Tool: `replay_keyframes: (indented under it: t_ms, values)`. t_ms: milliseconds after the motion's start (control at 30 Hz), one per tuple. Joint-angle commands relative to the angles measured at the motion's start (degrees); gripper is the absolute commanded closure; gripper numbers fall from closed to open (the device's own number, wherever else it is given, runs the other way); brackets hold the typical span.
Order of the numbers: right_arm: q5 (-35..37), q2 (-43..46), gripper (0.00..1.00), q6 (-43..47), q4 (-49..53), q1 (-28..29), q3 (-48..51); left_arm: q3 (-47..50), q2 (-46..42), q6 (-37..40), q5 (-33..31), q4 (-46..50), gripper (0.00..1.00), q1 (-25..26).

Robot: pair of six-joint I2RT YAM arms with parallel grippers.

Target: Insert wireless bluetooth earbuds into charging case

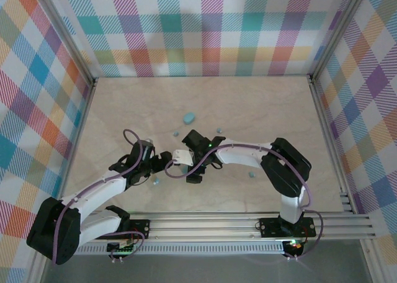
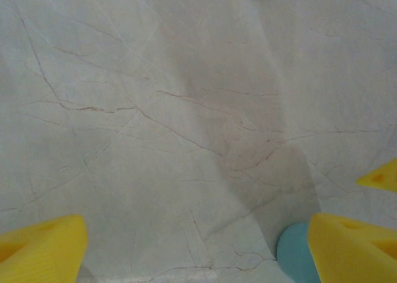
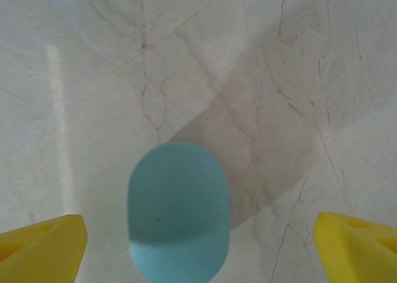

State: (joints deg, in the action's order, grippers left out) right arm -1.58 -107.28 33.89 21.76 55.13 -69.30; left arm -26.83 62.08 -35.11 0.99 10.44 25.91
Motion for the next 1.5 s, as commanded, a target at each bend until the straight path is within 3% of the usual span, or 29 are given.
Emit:
replay_keyframes:
  t_ms: [0, 200, 600, 867, 1233, 1333, 1467]
  values:
    - [1.31, -2.27, 0.08, 1.44, -2.95, -0.07, 1.52, -3.11, 0.4, 0.92, -0.88, 3.34, 0.07, 0.61]
    - [1.42, -3.72, 0.18, 1.63, -4.0, -0.11, 1.68, -4.67, 1.39, 1.75, -1.41, 7.38, 0.0, 0.59]
    - [2.5, -3.05, 0.56, 1.4, -3.3, -0.16, 1.38, -6.43, -6.35, 10.17, -6.71, 14.79, 0.0, 0.54]
    - [1.59, -1.27, 0.67, 0.31, -2.85, -0.67, 1.51, -4.31, -13.93, 15.43, -6.01, 14.49, 0.03, 0.45]
    - [-10.81, 4.97, 0.72, -2.13, 7.97, -7.7, -3.03, 6.02, -32.32, 21.55, 5.68, -2.04, 0.12, 0.46]
    - [-15.26, 7.29, 0.73, -1.22, 13.67, -9.87, -5.64, 6.97, -33.21, 24.36, 13.23, -7.8, 0.13, 0.46]
    - [-15.67, 9.73, 0.73, 2.86, 24.22, -10.31, -11.39, 9.94, -30.71, 28.97, 24.21, -23.65, 0.11, 0.52]
